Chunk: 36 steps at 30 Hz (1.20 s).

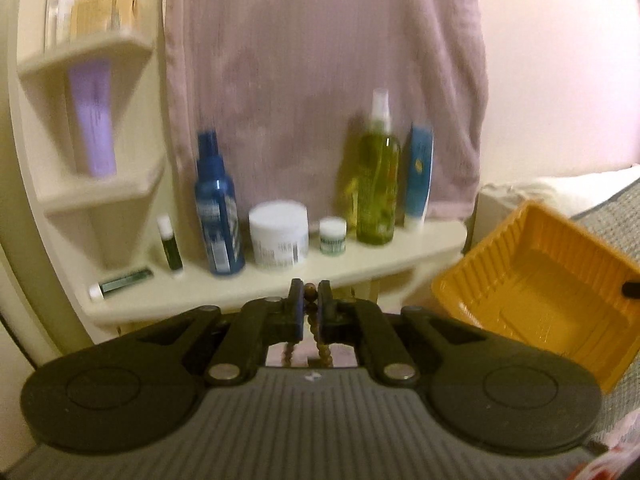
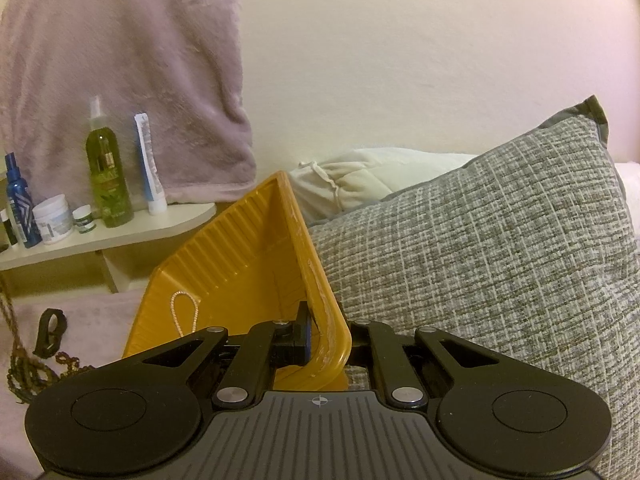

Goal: Organize jewelry
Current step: 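Carry the dark bead strand over the tray and open the left tool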

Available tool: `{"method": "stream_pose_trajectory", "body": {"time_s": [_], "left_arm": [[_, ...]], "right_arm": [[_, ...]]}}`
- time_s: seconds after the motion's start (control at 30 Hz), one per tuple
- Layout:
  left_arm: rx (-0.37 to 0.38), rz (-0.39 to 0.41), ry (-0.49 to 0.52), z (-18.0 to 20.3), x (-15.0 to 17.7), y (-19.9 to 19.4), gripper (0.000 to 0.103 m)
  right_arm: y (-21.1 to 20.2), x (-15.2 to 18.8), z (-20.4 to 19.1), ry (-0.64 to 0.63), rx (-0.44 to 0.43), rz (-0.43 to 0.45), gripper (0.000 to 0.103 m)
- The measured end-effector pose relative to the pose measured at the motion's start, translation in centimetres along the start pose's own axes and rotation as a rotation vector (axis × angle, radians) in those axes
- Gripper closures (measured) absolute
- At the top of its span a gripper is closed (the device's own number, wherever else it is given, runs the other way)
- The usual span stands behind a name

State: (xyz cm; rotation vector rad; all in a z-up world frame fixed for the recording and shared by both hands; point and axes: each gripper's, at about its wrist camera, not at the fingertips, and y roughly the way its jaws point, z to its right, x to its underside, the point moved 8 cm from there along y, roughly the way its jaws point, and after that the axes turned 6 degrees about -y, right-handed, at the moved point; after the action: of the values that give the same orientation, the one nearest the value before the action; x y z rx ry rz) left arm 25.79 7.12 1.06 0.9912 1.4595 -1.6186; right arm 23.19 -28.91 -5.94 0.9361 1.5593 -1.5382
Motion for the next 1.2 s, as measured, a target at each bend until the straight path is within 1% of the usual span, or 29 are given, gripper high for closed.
{"method": "stream_pose_trajectory", "body": {"time_s": [0.23, 0.43, 0.57, 0.73, 0.97, 1.07, 1.2], "left_arm": [[0.032, 0.074, 0.022, 0.9, -3.9, -1.5, 0.098], [0.070, 0.112, 0.053, 2.8, -6.1, -2.0, 0.098], [0.104, 0.128, 0.075, 4.6, -7.3, -2.1, 0.098], [0.174, 0.133, 0.099, 7.9, -8.4, -1.8, 0.098], [0.297, 0.121, 0.129, 14.0, -8.9, -1.0, 0.098], [0.343, 0.090, 0.152, 16.6, -8.2, -0.3, 0.098], [0.396, 0.023, 0.179, 19.5, -6.4, 1.4, 0.098]], "right_arm": [[-0.1, -0.2, -0.2, -0.004, -0.004, 0.006, 0.094], [-0.1, -0.2, -0.2, -0.004, -0.005, 0.006, 0.094], [0.0, -0.3, -0.3, -0.003, -0.007, 0.009, 0.094], [-0.1, -0.3, -0.3, 0.000, -0.007, 0.007, 0.094], [-0.2, -0.4, -0.4, 0.002, -0.012, 0.010, 0.094], [-0.2, -0.4, -0.4, 0.005, -0.014, 0.010, 0.094], [-0.3, -0.4, -0.5, 0.007, -0.017, 0.011, 0.094]]}}
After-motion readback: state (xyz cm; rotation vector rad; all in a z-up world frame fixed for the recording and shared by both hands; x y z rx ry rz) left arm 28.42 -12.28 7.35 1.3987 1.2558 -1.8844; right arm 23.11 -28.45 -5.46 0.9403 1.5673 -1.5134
